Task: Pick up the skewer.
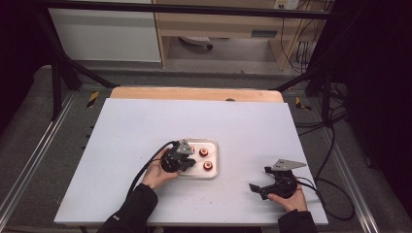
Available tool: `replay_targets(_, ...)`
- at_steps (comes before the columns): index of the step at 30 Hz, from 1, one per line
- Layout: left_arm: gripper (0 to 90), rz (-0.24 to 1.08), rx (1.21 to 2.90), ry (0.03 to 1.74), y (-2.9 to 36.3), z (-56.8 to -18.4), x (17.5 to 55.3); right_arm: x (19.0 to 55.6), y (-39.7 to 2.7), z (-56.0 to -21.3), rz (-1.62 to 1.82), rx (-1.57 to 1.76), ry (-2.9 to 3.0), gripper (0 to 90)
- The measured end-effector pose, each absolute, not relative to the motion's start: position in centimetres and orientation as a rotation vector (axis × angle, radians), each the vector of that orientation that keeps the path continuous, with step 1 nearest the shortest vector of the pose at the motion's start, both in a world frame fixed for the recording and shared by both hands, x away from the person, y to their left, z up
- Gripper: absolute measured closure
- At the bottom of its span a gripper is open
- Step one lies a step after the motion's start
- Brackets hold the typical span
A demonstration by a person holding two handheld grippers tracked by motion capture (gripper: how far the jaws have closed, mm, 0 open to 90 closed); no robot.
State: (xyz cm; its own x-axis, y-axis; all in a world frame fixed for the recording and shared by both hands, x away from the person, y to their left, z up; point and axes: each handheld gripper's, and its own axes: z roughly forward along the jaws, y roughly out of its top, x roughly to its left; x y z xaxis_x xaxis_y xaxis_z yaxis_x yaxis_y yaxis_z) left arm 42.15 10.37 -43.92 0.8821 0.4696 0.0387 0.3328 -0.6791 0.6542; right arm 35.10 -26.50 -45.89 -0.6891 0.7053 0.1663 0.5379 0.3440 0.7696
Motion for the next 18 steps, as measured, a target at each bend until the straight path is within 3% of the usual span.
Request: replay_targets(18, 88.1, 0.292, 2.351, 0.557, 10.9, -41.7, 40.1, 35.1, -25.9, -45.3, 1.239, 1.088, 2.414, 0.6)
